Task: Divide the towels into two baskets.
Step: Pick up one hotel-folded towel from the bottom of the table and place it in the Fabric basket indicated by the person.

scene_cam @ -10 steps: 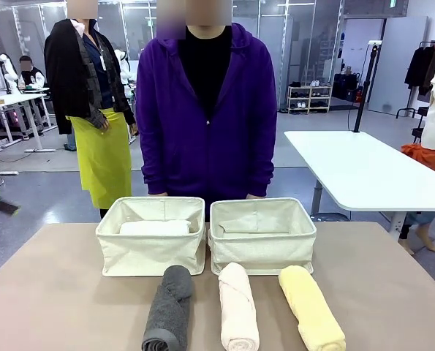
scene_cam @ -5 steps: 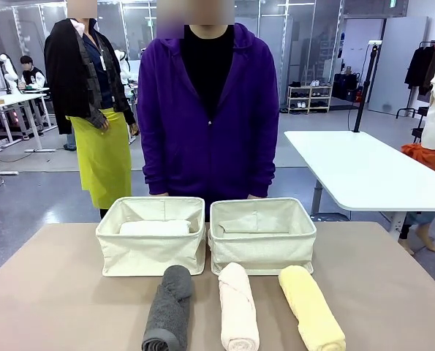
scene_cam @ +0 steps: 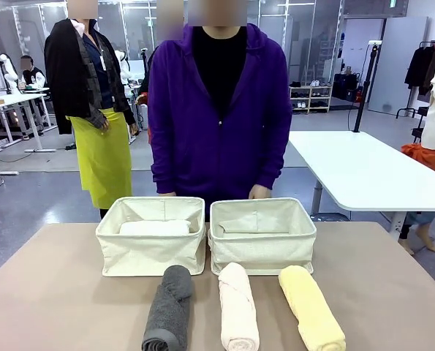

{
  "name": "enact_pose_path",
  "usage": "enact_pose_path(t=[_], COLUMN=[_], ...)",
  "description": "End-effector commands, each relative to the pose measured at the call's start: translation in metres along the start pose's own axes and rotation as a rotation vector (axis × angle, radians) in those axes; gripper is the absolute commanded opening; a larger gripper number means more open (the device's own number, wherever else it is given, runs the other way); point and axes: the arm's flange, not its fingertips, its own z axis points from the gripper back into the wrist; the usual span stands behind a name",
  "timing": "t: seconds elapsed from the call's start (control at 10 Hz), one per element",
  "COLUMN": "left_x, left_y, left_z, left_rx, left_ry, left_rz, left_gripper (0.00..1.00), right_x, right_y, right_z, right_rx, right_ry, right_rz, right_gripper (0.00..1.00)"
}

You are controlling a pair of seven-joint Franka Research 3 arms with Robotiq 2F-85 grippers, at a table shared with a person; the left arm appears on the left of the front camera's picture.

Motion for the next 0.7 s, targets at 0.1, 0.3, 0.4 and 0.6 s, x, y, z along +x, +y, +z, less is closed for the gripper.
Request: enact_pose_path(t=[0.1,0.3,0.4,0.6], left_x=[-0.0037,-0.0037,-0.0037,-0.0037], left_y=[-0.0064,-0.0064,-0.0064,-0.0064], left_z=[0.0038,0.0038,0.0038,0.0038], left_rx=[-0.009,-0.009,-0.009,-0.009], left_ry=[0.000,0.000,0.000,0.000], left_rz=[-0.008,-0.008,-0.008,-0.008], left_gripper=[1.00,1.00,1.00,1.00], right_x=[-0.0015,-0.0015,-0.0015,-0.0015], right_y=[0.0016,0.0016,0.0016,0.0016], right_z=[0.0018,0.0018,0.0018,0.0018], right_rx=[0.018,0.018,0.018,0.018], right_ry=[-0.009,-0.009,-0.009,-0.009], right_rz=[0.012,0.012,0.012,0.012], right_gripper=[1.00,1.00,1.00,1.00])
